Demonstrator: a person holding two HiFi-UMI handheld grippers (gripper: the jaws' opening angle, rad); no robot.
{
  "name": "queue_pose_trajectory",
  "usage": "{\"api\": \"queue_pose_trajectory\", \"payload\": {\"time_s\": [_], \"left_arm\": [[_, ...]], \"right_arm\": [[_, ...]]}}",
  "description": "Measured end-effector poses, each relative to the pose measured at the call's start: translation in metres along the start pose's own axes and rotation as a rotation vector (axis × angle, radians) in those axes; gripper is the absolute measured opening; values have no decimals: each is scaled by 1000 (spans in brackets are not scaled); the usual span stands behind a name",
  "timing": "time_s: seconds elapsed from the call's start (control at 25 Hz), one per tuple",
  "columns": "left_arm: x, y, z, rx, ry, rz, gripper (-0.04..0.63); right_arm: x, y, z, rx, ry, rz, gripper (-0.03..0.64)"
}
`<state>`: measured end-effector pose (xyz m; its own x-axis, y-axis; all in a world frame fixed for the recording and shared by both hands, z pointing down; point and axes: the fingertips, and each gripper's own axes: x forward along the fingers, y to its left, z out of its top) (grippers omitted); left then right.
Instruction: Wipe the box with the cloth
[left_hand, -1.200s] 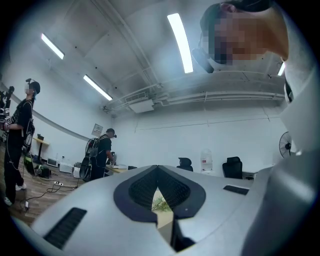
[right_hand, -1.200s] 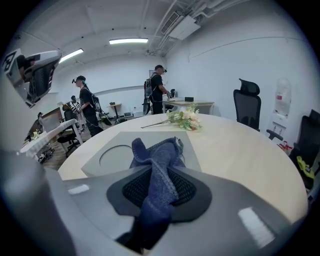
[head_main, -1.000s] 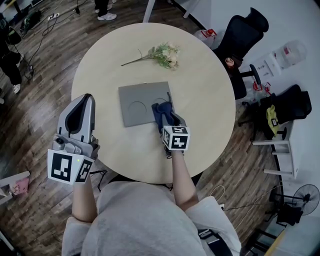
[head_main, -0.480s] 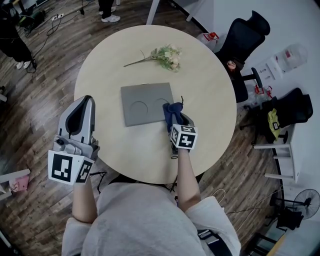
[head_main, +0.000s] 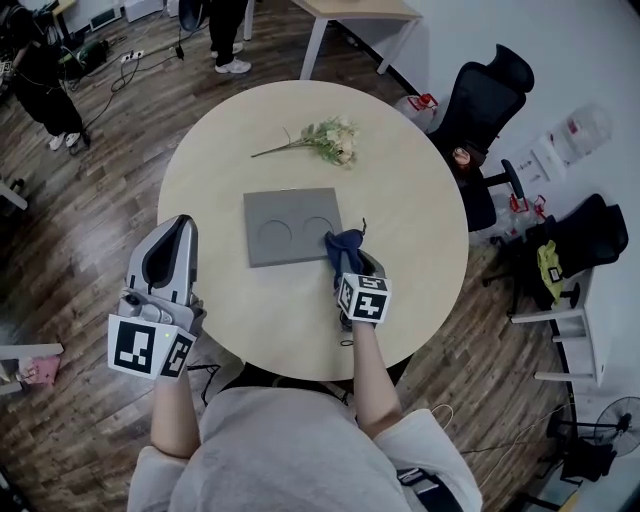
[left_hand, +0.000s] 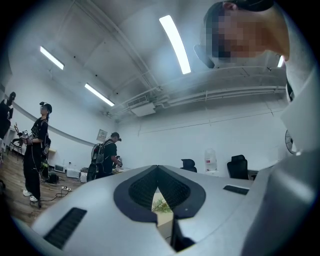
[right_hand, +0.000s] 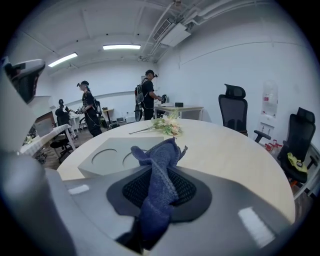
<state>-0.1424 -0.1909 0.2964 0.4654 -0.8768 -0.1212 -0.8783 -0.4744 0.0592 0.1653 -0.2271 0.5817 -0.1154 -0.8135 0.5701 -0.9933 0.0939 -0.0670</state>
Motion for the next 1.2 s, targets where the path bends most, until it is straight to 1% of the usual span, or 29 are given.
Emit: {"api": "queue_pose_trajectory", "payload": {"time_s": [0.24,0.56,0.92,1.2], "left_arm": [[-8,-32,11,6,-17,6,8],[-19,-82,23,39,-33,-2,8],[-44,-118,37,60,-67,27,8],[-62,-140,50,79,-99,43,8]], "right_arm": [[-43,15,25,-15,-102,105,100],[-106,18,64,-55,-261,191,103],[-173,20,96,-94,-402,251,103],[-222,16,116,-132,-503,262,103]]}}
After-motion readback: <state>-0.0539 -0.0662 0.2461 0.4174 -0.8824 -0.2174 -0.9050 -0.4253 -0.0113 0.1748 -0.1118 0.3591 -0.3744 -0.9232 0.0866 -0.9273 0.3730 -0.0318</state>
